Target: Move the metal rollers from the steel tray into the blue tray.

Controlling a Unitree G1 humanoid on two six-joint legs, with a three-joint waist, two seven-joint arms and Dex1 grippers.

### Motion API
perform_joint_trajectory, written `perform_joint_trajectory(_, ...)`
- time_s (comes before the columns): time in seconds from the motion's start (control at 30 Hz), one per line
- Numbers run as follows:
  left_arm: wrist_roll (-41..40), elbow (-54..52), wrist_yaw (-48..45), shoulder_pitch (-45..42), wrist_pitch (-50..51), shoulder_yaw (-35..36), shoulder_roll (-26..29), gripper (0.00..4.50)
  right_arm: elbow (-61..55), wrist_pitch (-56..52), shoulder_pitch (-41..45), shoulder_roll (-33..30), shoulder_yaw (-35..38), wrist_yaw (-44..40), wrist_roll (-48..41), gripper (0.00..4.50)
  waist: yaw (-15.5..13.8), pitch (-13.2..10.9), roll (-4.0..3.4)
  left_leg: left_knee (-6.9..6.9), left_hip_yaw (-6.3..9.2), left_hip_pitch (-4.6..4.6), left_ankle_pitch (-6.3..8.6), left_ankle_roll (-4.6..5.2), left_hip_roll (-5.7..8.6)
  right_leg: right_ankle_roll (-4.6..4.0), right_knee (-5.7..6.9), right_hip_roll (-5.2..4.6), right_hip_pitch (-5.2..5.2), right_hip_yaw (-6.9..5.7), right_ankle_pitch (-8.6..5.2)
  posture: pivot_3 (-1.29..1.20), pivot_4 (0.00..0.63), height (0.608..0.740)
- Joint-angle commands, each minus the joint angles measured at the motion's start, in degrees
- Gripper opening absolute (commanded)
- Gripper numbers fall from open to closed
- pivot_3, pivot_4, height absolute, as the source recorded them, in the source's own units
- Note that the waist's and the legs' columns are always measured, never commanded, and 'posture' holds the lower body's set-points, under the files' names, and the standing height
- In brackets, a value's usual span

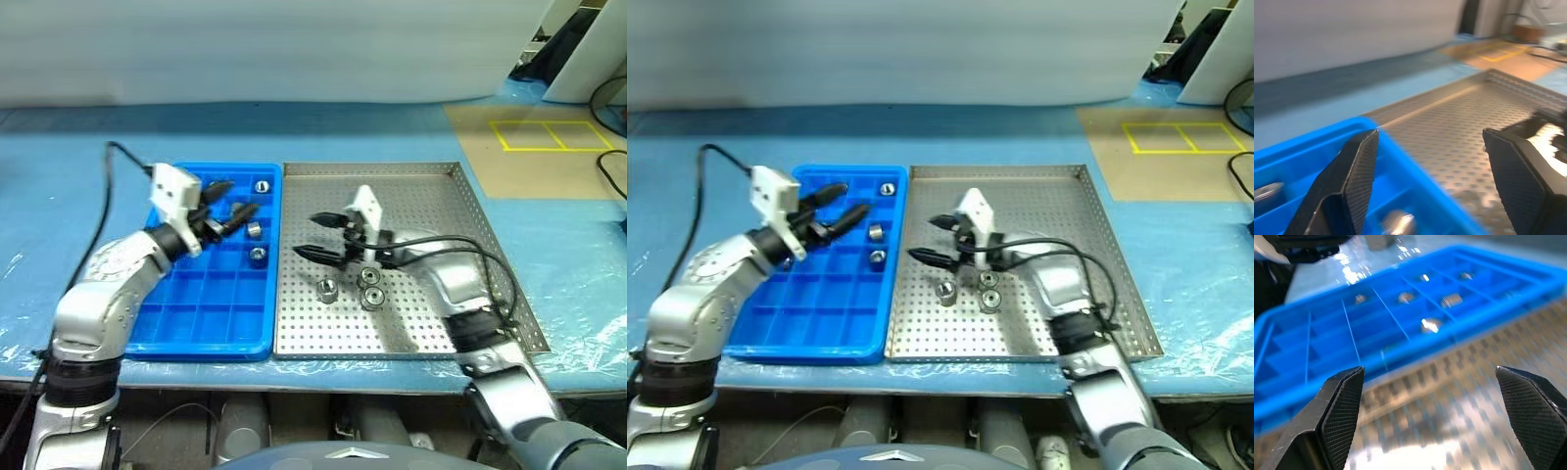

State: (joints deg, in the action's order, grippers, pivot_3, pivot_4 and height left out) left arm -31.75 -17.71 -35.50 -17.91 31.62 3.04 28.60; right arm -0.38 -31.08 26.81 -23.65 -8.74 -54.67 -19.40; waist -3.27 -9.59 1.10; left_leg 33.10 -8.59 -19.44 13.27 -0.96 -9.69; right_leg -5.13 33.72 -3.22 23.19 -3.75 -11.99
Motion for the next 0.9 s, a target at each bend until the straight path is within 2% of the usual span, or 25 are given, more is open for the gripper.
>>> perform_joint_trajectory(0.03,1.12,2.56,-5.60,-3.27,-1.04,-5.71,-0.96,3.60,-8.84,-4.38,-4.00,-5.53,2.93,-1.37,-3.04,4.44,0.92,0.01,-0.06,-0.02,0.01,-0.03,-0.01,-0.02,-0.02,0.00,0.00,0.02,-0.01,0.00,0.00,-0.14,0.150,0.740)
perform_joint_trajectory(0.17,5.79,8.87,-10.89,-6.62,-4.13,-13.10,-2.41,3.60,-15.92,-9.81,-9.79,-12.11,5.61,-0.15,-4.73,4.44,1.88,0.02,-0.15,-0.09,0.00,0.13,-0.02,-0.03,-0.02,0.04,-0.09,0.06,-0.15,0.01,-0.02,-0.22,0.150,0.740)
perform_joint_trajectory(0.3,7.49,12.68,-12.98,-8.62,-6.22,-15.10,-4.88,3.60,-20.88,-14.29,-13.66,-14.61,7.57,1.40,-7.37,4.44,3.32,0.03,-0.15,-0.08,0.00,0.21,0.01,0.05,-0.02,0.39,-0.23,0.10,-0.25,0.02,-0.12,-0.26,0.150,0.740)
perform_joint_trajectory(0.43,12.16,16.85,-14.83,-9.76,-8.91,-17.84,-4.97,3.60,-23.88,-15.93,-16.11,-13.28,7.09,5.13,-7.62,4.44,4.07,0.06,-0.21,-0.07,0.00,0.18,0.07,0.16,-0.03,0.38,-0.29,0.12,-0.27,0.01,-0.10,-0.29,0.150,0.740)
perform_joint_trajectory(0.6,15.71,19.14,-22.08,-12.05,-8.82,-23.06,-2.94,3.60,-25.19,-18.16,-18.33,-10.35,5.30,10.46,-7.30,4.44,4.33,0.08,-0.26,-0.08,0.00,0.15,0.13,0.26,-0.03,0.44,-0.41,0.12,-0.28,0.01,-0.13,-0.34,0.150,0.740)
perform_joint_trajectory(0.67,18.73,21.51,-24.72,-13.44,-10.52,-25.82,-2.00,3.60,-24.90,-18.22,-18.91,-9.26,4.87,12.48,-6.61,4.44,4.24,0.10,-0.29,-0.08,0.00,0.12,0.14,0.27,-0.04,0.17,-0.45,0.11,-0.29,0.00,0.02,-0.36,0.150,0.740)
perform_joint_trajectory(0.8,21.21,26.46,-26.80,-16.78,-13.11,-26.68,-3.16,3.60,-24.75,-20.21,-18.62,-7.03,3.62,15.77,-6.72,4.44,4.49,0.12,-0.33,-0.05,-0.04,0.10,0.15,0.28,0.01,0.17,-0.54,0.07,-0.37,0.02,0.05,-0.39,0.150,0.740)
perform_joint_trajectory(0.9,22.57,28.75,-28.02,-17.94,-14.61,-26.71,-3.87,3.60,-22.99,-19.40,-17.75,-8.20,-1.07,17.25,-2.45,4.44,5.05,0.14,-0.35,-0.05,-0.04,0.10,0.14,0.25,0.00,0.16,-0.59,0.08,-0.42,0.02,0.05,-0.41,0.150,0.740)
